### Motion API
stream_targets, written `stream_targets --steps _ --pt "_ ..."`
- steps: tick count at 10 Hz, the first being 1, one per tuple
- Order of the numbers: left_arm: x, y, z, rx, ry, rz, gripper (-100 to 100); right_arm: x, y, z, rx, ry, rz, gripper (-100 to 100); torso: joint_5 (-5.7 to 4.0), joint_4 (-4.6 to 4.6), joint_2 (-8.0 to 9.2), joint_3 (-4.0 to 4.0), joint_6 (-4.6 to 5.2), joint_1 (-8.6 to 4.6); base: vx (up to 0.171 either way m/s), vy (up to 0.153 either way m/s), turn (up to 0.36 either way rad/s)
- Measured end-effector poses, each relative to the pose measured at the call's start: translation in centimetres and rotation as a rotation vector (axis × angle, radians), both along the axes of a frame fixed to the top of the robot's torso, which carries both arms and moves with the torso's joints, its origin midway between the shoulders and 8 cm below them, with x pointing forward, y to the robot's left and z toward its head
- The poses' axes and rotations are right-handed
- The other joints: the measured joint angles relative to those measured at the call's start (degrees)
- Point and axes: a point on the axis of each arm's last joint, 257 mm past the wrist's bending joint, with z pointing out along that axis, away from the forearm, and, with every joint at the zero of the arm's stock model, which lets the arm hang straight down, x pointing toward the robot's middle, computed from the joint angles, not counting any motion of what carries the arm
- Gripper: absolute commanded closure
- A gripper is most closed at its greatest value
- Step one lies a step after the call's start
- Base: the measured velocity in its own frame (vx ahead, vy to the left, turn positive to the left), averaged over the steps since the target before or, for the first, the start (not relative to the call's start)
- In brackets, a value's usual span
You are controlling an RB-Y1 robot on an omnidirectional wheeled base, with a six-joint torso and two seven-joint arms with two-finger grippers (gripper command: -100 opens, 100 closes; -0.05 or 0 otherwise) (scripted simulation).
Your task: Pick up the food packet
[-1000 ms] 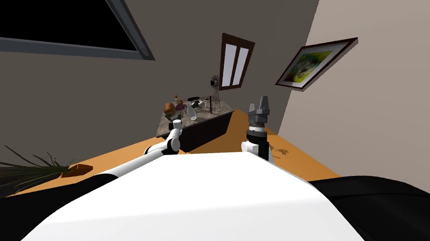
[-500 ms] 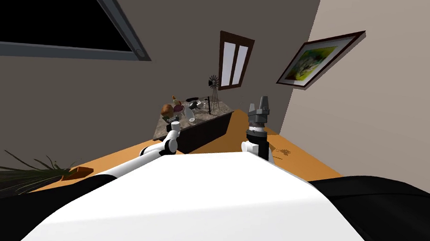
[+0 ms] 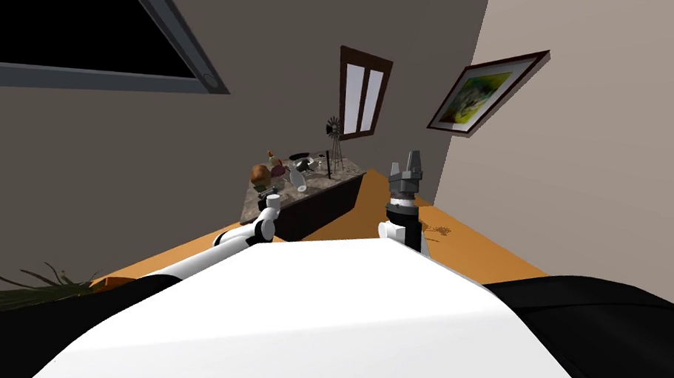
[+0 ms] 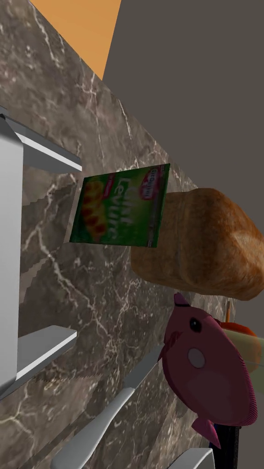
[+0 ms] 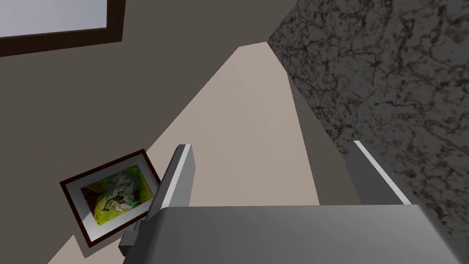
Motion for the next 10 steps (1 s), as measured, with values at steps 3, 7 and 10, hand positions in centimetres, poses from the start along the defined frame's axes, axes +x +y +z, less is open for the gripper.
stream_targets --steps 3,7,10 --pt "-1.7 1.7 -1.0 0.005 0.025 0.034 -100 0.0 0.0 0.0 0.0 0.0 0.0 0 0.04 -0.04 -0.25 -0.13 -0.04 0.21 0.041 0.137 -0.038" --pt "-2.8 2.8 -1.6 -0.007 0.029 0.048 -100 0.0 0.0 0.0 0.0 0.0 0.0 0 -0.07 -0.06 -0.3 -0.17 -0.01 -0.43 0.043 -0.001 -0.045" --pt "-5.5 5.1 -2.5 -0.045 0.015 0.072 -100 0.0 0.0 0.0 0.0 0.0 0.0 0 -0.12 -0.1 -0.46 -0.27 -0.02 -0.57 0.105 -0.059 -0.093"
